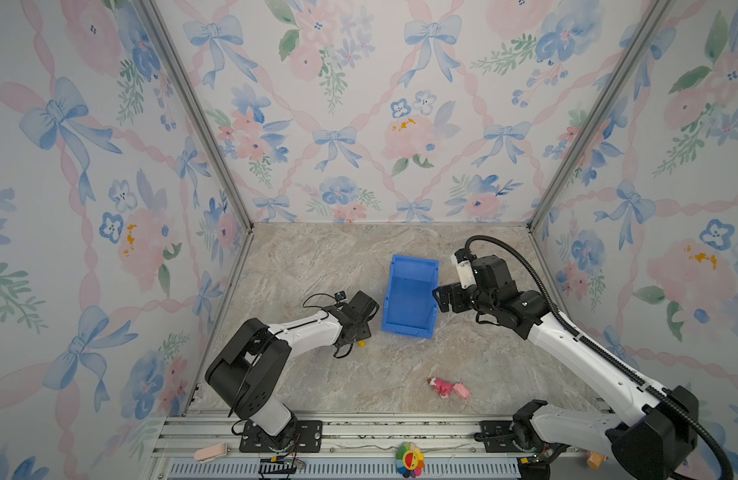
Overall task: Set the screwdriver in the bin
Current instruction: 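Move the left gripper over the yellow-handled screwdriver while the right arm reaches toward the bin, then lower the left gripper and close it on the yellow screwdriver handle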
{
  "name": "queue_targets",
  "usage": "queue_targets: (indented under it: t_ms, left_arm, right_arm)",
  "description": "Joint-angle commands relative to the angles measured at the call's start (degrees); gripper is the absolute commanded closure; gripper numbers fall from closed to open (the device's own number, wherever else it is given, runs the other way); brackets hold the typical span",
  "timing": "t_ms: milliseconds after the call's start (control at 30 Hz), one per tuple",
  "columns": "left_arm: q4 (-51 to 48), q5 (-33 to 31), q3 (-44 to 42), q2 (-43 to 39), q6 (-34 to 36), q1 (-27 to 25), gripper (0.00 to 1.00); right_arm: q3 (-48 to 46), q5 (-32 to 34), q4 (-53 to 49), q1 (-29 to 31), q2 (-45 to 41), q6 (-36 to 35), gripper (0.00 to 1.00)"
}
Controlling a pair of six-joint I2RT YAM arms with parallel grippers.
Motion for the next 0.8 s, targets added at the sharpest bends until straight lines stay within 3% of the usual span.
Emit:
queue_targets:
  t_ms: [0, 767]
  left_arm:
    - [-2.1, -1.2, 0.9, 2.6, -1.3, -0.9, 0.37]
    - [-11.1, -5.9, 3.7, 5.2, -2.3, -4.2, 0.82]
  right_arm:
    - [-1.2, -0.5, -0.1, -1.3, -1.8, 0.0, 0.03]
    - [-3.1, -0.1, 1.0, -2.8, -5.8, -0.3, 0.03]
